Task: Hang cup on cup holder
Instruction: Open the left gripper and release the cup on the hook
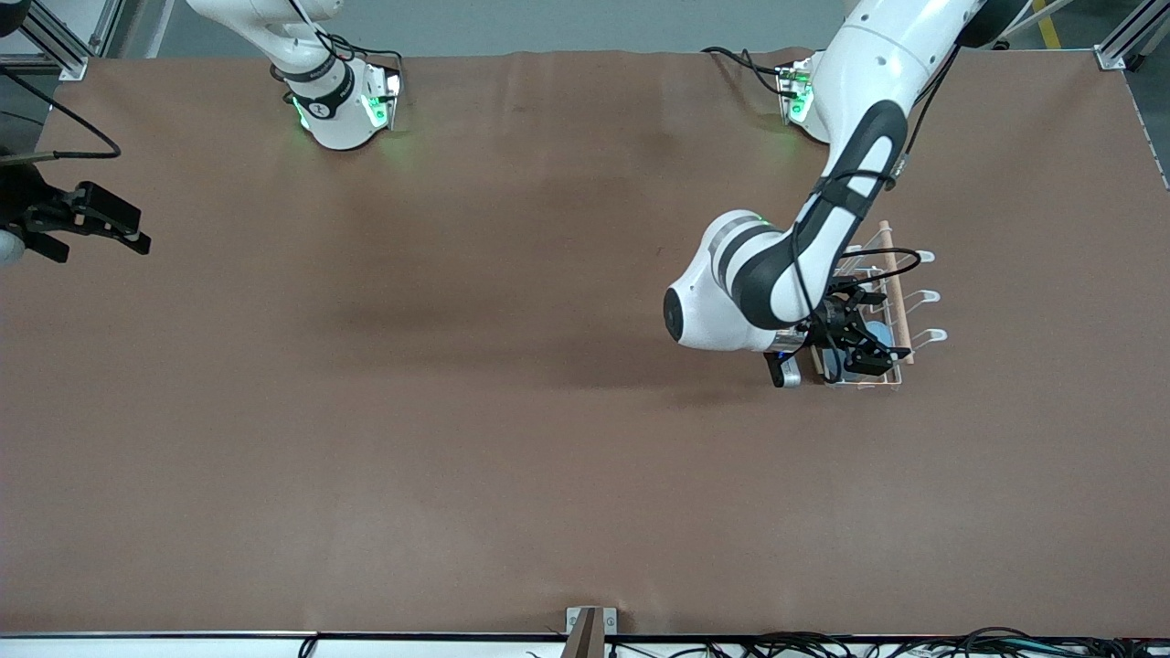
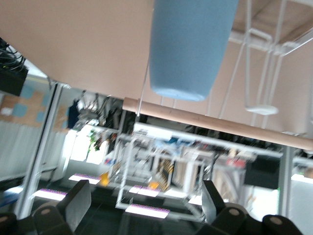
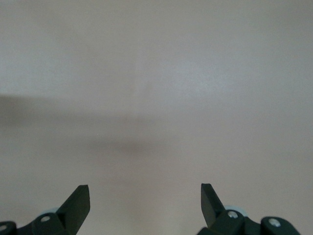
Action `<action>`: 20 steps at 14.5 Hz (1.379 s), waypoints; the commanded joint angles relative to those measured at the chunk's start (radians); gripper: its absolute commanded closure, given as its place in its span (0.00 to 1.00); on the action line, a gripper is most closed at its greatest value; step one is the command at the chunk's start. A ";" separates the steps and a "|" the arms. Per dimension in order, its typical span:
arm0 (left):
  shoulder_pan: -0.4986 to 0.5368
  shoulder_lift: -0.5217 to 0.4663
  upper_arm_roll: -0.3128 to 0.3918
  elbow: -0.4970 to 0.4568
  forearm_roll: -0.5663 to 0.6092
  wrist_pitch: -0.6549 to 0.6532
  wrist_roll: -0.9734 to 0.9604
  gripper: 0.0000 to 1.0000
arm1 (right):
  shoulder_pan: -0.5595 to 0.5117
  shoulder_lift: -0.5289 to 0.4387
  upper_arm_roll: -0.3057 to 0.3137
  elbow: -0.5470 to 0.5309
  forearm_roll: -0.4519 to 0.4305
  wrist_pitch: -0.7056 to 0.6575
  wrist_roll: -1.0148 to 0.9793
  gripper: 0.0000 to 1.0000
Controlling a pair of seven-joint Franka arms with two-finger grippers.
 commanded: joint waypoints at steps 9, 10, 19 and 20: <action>0.098 -0.095 -0.018 0.301 -0.295 0.064 -0.258 0.00 | -0.015 -0.007 0.011 -0.011 -0.013 -0.003 0.013 0.00; 0.107 -0.115 -0.027 0.303 -0.325 0.117 -0.275 0.00 | -0.015 -0.007 0.011 -0.011 -0.013 -0.003 0.013 0.00; 0.246 -0.280 -0.018 0.298 -0.760 0.308 -0.675 0.00 | -0.015 -0.007 0.011 -0.009 -0.013 -0.001 0.013 0.00; 0.307 -0.305 -0.023 0.294 -0.851 0.306 -0.680 0.00 | -0.015 -0.005 0.011 -0.009 -0.013 -0.001 0.013 0.00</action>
